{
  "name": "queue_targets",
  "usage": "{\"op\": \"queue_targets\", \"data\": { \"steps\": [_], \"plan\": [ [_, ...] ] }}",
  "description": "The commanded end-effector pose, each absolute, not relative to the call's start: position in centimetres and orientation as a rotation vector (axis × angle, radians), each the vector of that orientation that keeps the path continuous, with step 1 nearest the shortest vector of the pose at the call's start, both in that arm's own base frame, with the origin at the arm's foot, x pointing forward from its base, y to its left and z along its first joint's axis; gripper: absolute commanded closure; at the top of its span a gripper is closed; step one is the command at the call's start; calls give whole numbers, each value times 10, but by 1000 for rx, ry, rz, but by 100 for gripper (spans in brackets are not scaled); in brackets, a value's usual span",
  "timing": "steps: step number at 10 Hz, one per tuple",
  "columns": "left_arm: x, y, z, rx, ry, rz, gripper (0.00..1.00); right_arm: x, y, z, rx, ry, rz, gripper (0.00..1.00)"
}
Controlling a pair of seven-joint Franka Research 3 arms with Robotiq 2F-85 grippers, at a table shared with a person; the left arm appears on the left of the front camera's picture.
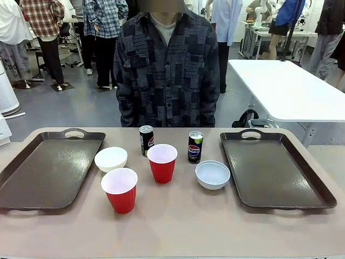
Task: Prepare tableware on both trays.
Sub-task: Pick up a Picnic Bowl from the table and place it on a Handle tray.
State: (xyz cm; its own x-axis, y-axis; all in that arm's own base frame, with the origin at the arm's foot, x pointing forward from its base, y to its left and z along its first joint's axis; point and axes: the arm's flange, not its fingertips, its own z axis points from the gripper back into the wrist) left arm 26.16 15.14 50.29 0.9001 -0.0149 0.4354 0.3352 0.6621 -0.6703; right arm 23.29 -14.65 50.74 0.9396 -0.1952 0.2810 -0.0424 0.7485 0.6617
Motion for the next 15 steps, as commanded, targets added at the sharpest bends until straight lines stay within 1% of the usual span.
{"op": "queue_targets", "data": {
  "steps": [1,15],
  "plan": [
    [262,151,504,-843,-422,-213,0,233,-148,506,741,-344,-97,0],
    [262,151,504,-843,-422,-213,0,233,-148,506,741,-344,-97,0]
  ]
}}
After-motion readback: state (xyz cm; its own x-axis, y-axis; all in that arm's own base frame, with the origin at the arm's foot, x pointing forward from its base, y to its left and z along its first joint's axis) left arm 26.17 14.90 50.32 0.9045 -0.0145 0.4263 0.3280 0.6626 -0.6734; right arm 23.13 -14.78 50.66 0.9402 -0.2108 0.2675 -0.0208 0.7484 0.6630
